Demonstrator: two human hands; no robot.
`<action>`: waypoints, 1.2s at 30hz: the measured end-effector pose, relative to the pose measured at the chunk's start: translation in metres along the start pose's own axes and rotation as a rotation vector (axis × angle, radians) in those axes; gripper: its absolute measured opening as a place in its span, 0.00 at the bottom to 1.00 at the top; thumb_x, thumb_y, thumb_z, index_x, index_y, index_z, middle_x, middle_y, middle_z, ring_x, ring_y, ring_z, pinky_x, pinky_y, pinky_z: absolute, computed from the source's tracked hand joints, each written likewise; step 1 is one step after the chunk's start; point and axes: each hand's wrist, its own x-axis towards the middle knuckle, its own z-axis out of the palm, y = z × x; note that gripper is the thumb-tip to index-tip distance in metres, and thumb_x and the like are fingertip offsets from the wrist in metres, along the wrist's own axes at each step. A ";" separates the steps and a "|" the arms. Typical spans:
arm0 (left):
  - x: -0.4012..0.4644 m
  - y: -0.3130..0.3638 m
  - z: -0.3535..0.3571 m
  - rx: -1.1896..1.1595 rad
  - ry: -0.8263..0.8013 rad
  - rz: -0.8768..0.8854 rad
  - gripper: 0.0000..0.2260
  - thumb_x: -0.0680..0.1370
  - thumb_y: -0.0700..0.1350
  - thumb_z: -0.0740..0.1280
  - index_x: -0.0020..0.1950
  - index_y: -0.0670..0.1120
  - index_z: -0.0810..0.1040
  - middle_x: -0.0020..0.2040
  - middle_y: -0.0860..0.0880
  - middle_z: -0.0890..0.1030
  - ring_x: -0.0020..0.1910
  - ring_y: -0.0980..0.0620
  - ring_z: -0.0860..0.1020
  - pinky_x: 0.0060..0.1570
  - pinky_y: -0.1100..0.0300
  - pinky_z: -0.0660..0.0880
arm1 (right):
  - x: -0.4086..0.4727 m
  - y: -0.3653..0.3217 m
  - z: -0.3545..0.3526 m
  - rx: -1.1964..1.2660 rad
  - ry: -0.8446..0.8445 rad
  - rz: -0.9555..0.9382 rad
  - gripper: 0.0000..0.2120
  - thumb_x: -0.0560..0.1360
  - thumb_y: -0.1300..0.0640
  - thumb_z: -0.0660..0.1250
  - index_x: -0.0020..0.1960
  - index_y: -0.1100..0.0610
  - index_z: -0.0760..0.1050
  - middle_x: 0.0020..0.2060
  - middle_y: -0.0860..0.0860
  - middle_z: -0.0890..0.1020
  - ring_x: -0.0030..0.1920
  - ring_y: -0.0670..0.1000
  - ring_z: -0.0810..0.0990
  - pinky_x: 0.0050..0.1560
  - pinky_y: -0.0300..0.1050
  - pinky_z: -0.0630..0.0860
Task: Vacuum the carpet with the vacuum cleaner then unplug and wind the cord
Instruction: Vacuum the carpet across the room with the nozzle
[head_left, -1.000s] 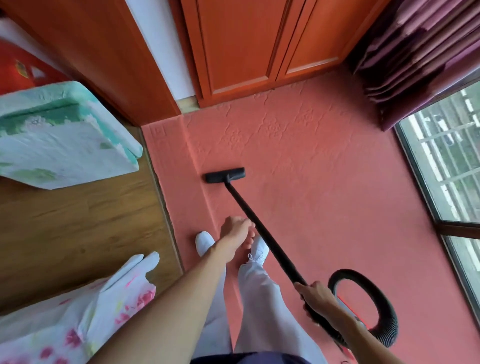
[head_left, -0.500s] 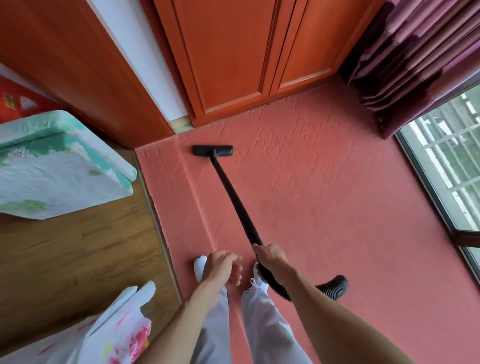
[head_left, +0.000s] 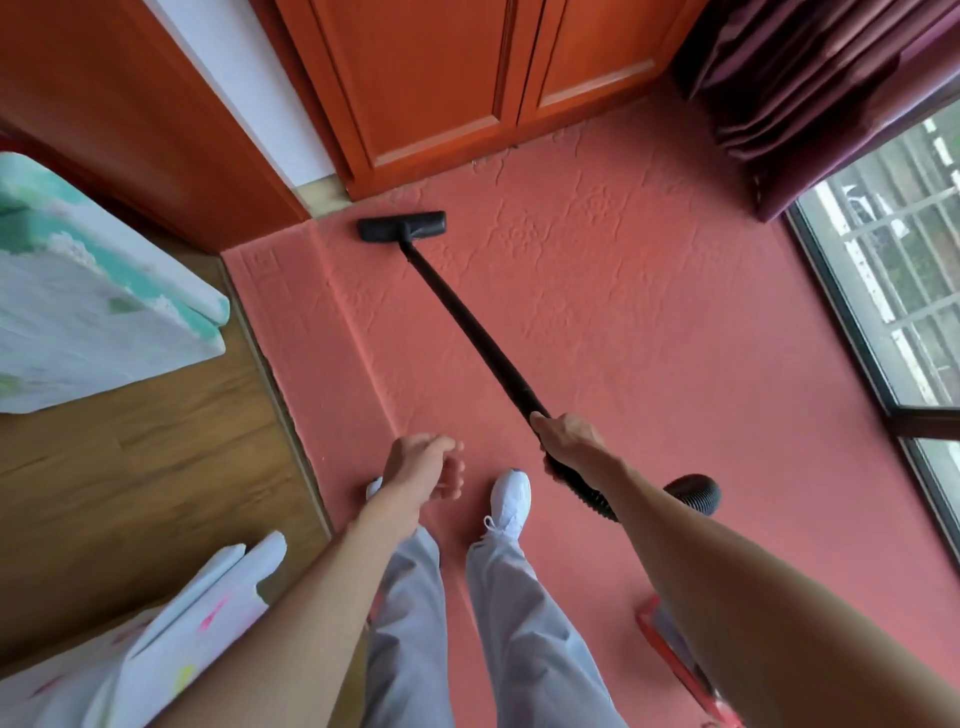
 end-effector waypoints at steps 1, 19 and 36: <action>-0.001 0.002 0.005 0.012 -0.007 0.008 0.07 0.76 0.36 0.62 0.42 0.39 0.79 0.25 0.46 0.77 0.23 0.49 0.74 0.25 0.60 0.74 | -0.008 0.012 -0.004 0.023 0.011 0.018 0.19 0.77 0.44 0.60 0.43 0.61 0.76 0.28 0.56 0.80 0.23 0.53 0.77 0.27 0.43 0.76; -0.024 -0.031 0.088 0.241 -0.162 -0.076 0.05 0.75 0.36 0.62 0.40 0.40 0.76 0.28 0.44 0.73 0.20 0.50 0.69 0.25 0.61 0.69 | -0.166 0.212 -0.029 0.225 -0.048 0.313 0.15 0.80 0.51 0.61 0.42 0.63 0.70 0.26 0.56 0.78 0.21 0.54 0.76 0.25 0.45 0.76; -0.050 -0.016 0.136 0.405 -0.237 0.051 0.06 0.75 0.37 0.62 0.42 0.40 0.78 0.30 0.44 0.76 0.25 0.48 0.72 0.31 0.58 0.73 | -0.074 0.127 -0.067 0.312 -0.008 0.163 0.13 0.78 0.53 0.55 0.49 0.64 0.69 0.32 0.59 0.78 0.23 0.55 0.76 0.25 0.42 0.74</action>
